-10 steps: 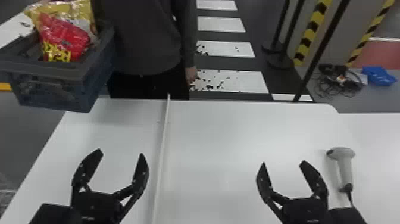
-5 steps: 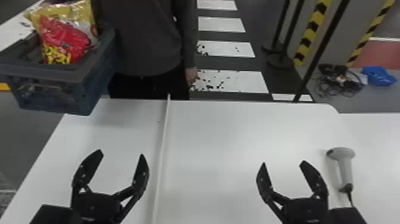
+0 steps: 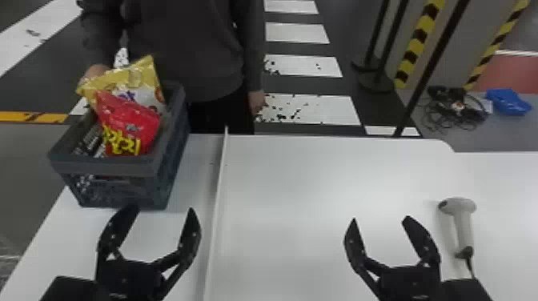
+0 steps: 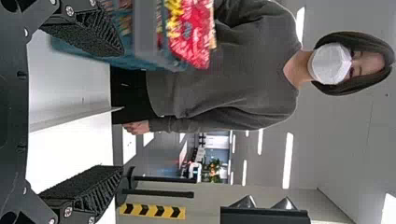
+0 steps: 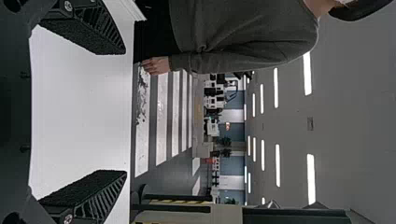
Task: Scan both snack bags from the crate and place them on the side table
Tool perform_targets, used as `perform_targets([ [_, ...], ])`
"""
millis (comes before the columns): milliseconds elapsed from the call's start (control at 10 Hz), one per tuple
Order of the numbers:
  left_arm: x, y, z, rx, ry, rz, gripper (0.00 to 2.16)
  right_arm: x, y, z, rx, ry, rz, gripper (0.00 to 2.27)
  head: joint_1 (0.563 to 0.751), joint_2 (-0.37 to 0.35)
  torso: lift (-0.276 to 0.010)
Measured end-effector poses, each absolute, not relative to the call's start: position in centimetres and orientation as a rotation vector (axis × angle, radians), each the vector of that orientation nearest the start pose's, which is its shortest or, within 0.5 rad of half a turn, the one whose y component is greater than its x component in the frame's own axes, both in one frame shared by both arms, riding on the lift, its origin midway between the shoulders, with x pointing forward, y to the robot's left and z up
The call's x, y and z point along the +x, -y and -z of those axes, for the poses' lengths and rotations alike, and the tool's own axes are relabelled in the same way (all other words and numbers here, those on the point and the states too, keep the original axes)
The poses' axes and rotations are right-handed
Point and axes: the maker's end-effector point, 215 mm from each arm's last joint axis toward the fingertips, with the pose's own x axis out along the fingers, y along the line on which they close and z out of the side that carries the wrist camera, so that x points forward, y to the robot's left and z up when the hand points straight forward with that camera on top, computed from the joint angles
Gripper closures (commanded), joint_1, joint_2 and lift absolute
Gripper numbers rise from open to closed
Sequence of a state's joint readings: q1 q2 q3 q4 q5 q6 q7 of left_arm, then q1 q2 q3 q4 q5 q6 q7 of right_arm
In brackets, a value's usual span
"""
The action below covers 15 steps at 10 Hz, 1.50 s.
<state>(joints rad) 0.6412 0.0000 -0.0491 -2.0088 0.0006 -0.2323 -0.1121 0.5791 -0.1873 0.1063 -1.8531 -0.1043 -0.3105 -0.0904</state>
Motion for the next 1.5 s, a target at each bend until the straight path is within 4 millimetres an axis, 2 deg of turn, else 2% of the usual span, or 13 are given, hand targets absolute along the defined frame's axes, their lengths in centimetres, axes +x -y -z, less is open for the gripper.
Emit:
perform_targets([
  [1000,39.3,-17.8,34.6,-0.031,0.030,0.152,0.14,40.0,21.7,38.9,0.002,-0.009,-0.070,0.08,0.695,-0.058,-0.095],
  [1500,41.3,-21.0,34.0,0.004,0.028,0.111,0.14,39.9,21.5,39.2,0.001,-0.019,-0.076,0.08,0.695,-0.015,-0.095],
])
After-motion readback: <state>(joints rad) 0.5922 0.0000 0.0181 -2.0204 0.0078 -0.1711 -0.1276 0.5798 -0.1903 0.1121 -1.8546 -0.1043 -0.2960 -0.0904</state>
